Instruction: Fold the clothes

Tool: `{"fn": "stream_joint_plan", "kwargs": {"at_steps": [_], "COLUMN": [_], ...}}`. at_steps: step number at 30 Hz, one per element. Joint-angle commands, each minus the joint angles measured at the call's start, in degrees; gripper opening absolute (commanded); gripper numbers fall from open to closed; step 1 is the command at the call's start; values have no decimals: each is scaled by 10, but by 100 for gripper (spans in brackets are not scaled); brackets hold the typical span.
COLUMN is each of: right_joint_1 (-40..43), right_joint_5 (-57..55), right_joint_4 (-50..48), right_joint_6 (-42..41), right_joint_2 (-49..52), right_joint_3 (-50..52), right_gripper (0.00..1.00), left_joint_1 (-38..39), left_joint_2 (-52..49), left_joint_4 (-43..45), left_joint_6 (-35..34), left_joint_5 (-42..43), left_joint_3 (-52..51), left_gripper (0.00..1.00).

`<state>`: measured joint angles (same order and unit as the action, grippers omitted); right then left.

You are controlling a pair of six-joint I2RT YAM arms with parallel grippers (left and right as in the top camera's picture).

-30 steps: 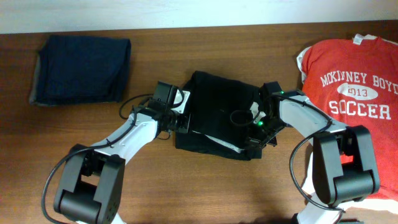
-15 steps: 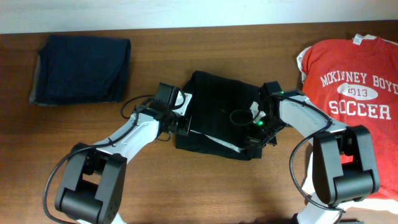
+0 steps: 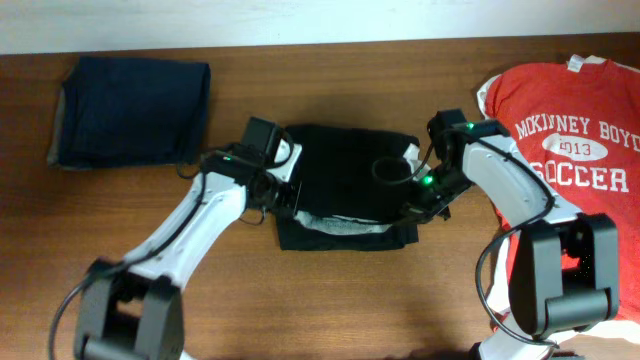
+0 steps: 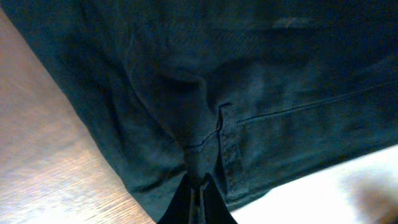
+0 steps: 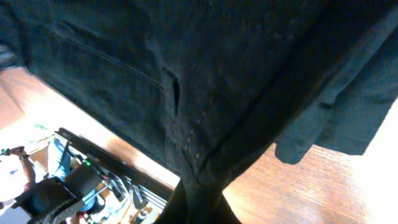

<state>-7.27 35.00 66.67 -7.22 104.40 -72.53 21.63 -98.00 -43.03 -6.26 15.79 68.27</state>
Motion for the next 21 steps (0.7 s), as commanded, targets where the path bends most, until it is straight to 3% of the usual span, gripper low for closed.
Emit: {"fn": "stream_joint_plan", "kwargs": {"at_steps": [1, 2, 3, 5, 7, 8, 9, 10, 12, 14, 16, 19, 21], "right_joint_1": [2, 2, 5, 21, 21, 21, 21, 19, 3, -7, -7, -7, -7], "right_joint_5": [-12, -12, -4, -8, -9, -9, -9, -7, 0, -1, -1, -53, -135], "right_joint_4": [-30, -28, -11, 84, 118, 118, 109, 93, 37, -39, -179, -237, -243], "right_joint_6": [8, 8, 8, 15, 24, 24, 23, 21, 7, -17, -56, -74, -118], "right_joint_2": [-8, -8, -9, -9, -9, -9, -9, -7, -7, -7, 3, 12, 12], "right_joint_3": [51, 52, 41, -74, -145, -163, -162, -152, -100, -23, 104, 186, 201], "right_gripper": [8, 48, 74, 80, 80, 69, 27, 4, 4, 4, 4, 4, 5], "left_joint_1": [-4, -5, -8, -44, -57, -55, -53, -52, -36, -23, -12, -13, -13], "left_joint_2": [-58, -60, -56, -35, -26, -24, -24, -26, -49, -88, -154, -223, -266], "left_joint_4": [-1, -1, -16, -124, -164, -172, -165, -146, -60, -28, -24, -44, -44], "left_joint_6": [-5, -5, -5, -5, -5, -5, -5, -5, -5, -5, -5, -3, -3], "left_joint_5": [-14, -26, -50, -92, -92, -85, -61, -26, 33, 80, 106, 76, -11], "left_joint_3": [-19, -19, -7, 112, 187, 212, 211, 200, 150, 122, 111, 111, 110], "left_gripper": [1, 1, 1, 46, 59, 62, 30, 3, 1, 1, 1, 1, 1]}}
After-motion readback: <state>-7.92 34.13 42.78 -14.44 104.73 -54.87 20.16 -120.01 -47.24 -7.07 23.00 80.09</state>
